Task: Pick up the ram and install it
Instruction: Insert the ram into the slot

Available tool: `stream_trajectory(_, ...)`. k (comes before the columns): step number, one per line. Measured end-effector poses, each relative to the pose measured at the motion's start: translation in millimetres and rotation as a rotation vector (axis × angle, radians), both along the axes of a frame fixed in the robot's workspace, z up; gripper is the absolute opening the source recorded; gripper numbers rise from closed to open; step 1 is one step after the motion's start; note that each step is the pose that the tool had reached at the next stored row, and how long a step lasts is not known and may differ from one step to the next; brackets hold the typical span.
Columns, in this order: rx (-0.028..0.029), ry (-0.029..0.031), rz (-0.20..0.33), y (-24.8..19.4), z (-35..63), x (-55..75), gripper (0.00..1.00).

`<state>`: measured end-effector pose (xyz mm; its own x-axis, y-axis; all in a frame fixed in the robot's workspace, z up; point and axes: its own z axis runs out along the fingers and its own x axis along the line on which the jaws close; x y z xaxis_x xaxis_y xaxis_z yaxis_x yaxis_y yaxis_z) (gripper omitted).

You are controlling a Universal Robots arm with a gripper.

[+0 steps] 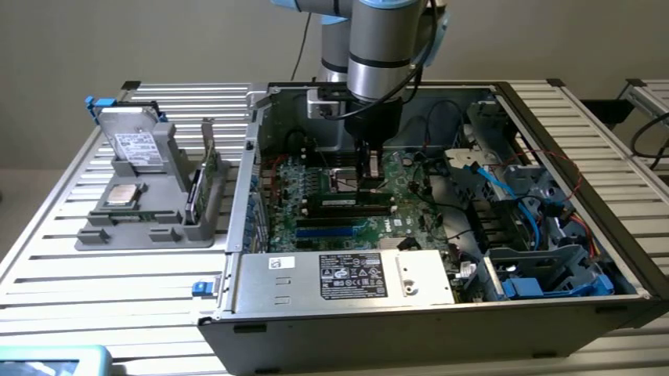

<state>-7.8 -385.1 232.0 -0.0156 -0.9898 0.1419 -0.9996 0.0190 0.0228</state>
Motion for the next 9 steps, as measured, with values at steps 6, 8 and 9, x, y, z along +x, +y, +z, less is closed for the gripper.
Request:
stream_trajectory(6, -0.0007, 0.0002, 0.01, 0.0, -0.1, 0.0, 0.12)
stream_trajectory(8, -0.0008, 0.0002, 0.011, 0.0, -0.2, -0.3, 0.12)
stream_trajectory(9, -0.0009, 0.0002, 0.011, 0.0, -0.3, -0.5, 0.12)
